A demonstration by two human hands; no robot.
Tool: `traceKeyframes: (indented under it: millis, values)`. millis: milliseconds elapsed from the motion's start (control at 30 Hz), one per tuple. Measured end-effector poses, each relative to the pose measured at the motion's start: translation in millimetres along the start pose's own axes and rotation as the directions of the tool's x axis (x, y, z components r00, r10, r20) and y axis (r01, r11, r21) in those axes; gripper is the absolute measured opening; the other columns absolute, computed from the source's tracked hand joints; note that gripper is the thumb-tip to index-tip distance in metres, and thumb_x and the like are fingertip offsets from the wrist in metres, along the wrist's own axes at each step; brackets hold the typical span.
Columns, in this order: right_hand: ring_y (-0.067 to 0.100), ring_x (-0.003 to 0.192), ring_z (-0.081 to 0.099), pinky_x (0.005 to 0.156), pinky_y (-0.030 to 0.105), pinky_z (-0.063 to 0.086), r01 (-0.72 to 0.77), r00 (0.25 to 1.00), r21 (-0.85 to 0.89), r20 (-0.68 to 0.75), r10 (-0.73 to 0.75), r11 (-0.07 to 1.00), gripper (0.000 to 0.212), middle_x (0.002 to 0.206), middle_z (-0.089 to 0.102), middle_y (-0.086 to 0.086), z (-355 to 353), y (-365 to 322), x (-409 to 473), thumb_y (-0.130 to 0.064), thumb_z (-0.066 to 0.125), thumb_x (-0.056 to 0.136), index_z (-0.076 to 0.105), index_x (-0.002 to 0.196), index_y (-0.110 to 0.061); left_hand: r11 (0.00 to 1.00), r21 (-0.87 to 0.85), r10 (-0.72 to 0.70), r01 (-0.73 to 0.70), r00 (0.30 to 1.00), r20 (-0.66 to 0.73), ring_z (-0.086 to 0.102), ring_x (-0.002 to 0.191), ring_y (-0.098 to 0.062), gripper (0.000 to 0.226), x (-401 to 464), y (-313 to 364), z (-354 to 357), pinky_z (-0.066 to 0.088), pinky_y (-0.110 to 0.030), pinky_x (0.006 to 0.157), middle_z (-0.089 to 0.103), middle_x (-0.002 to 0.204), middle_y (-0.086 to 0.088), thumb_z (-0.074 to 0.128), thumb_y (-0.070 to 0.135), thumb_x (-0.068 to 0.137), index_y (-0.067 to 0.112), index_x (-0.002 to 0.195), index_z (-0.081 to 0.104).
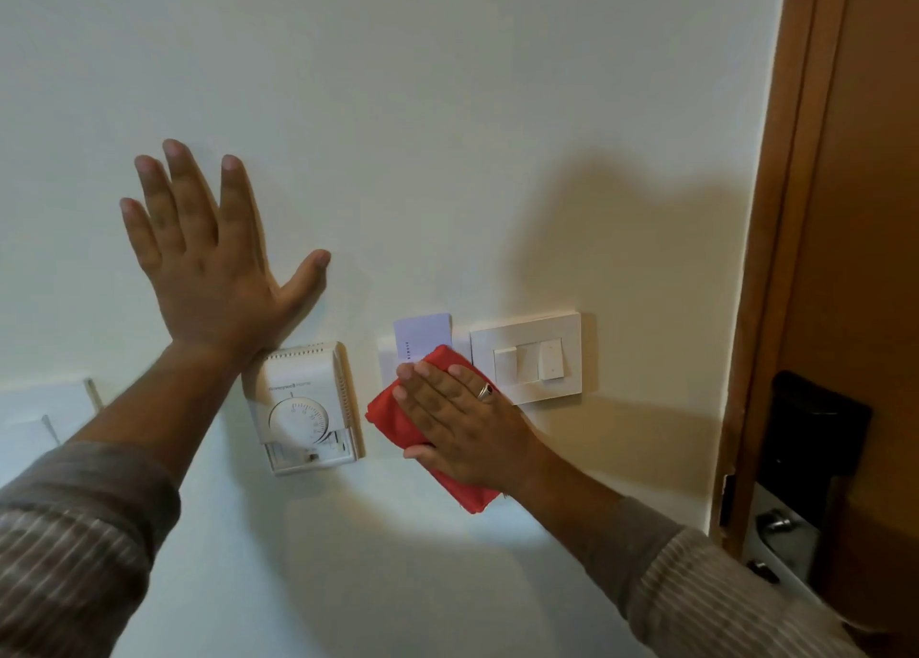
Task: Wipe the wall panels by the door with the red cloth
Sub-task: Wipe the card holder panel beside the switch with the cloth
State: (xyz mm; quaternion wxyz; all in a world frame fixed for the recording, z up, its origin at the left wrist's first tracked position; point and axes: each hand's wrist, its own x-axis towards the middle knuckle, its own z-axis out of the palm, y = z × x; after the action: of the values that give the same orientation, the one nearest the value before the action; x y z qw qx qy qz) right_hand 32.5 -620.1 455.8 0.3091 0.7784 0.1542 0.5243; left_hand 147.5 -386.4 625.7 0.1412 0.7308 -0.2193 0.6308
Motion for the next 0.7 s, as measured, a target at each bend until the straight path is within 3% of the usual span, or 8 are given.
traceKeyframes:
  millis: [100, 200, 267, 433, 600, 700]
  values:
    - [0.031, 0.156, 0.007, 0.128, 0.044, 0.008, -0.134, 0.988, -0.002, -0.073, 0.133, 0.991, 0.081, 0.167, 0.013, 0.014, 0, -5, 6, -0.061, 0.039, 0.101, 0.020, 0.158, -0.006, 1.000, -0.002, -0.002, 0.002, 1.000, -0.006, 0.008, 0.152, -0.054, 0.103, -1, 2, -1, 0.001, -0.061, 0.123, 0.010, 0.165, -0.034, 0.043, 0.079, 0.088, 0.013, 0.162, 0.014]
    - [0.033, 0.156, 0.010, 0.128, 0.048, 0.003, -0.244, 0.968, 0.006, -0.053, 0.244, 0.970, 0.085, 0.168, 0.008, 0.017, 4, -21, 23, -0.062, 0.035, 0.102, 0.015, 0.159, -0.004, 1.000, 0.004, -0.004, 0.005, 1.000, -0.016, 0.009, 0.153, -0.053, 0.103, 0, 3, -1, 0.002, -0.062, 0.123, 0.011, 0.165, -0.033, 0.044, 0.078, 0.088, 0.012, 0.161, 0.017]
    - [0.034, 0.156, 0.009, 0.127, 0.048, 0.001, -0.235, 0.972, -0.011, -0.024, 0.235, 0.972, 0.084, 0.169, 0.005, 0.017, 8, -29, 22, -0.062, 0.034, 0.102, 0.015, 0.159, -0.003, 1.000, 0.004, -0.006, 0.006, 1.000, -0.003, 0.009, 0.153, -0.053, 0.103, -1, 3, -2, 0.003, -0.062, 0.123, 0.011, 0.166, -0.032, 0.043, 0.079, 0.087, 0.011, 0.161, 0.018]
    - [0.032, 0.157, 0.000, 0.128, 0.045, 0.000, -0.032, 0.996, -0.048, 0.077, 0.035, 0.998, 0.084, 0.169, -0.005, 0.014, 5, -10, -15, -0.060, 0.036, 0.102, 0.008, 0.160, -0.007, 1.000, -0.008, -0.010, 0.011, 0.999, 0.039, 0.007, 0.154, -0.052, 0.105, -1, 4, -8, 0.004, -0.064, 0.123, 0.009, 0.167, -0.031, 0.040, 0.080, 0.088, 0.010, 0.162, 0.014]
    - [0.033, 0.156, 0.006, 0.128, 0.046, 0.001, -0.224, 0.975, 0.001, 0.006, 0.224, 0.975, 0.089, 0.169, 0.001, 0.015, 3, -20, 1, -0.065, 0.037, 0.100, 0.010, 0.160, -0.005, 0.999, 0.003, -0.034, 0.034, 0.999, 0.032, 0.004, 0.156, -0.047, 0.106, -3, 6, -5, 0.003, -0.062, 0.124, 0.005, 0.169, -0.027, 0.038, 0.082, 0.087, 0.014, 0.163, 0.010]
    - [0.033, 0.156, 0.008, 0.127, 0.047, 0.000, -0.229, 0.973, -0.004, 0.008, 0.229, 0.973, 0.088, 0.169, 0.003, 0.016, 1, -27, 20, -0.066, 0.034, 0.100, 0.013, 0.159, -0.005, 0.999, 0.003, -0.035, 0.035, 0.999, 0.020, 0.005, 0.156, -0.047, 0.106, -3, 6, -3, 0.003, -0.062, 0.124, 0.006, 0.169, -0.027, 0.039, 0.082, 0.087, 0.014, 0.162, 0.011]
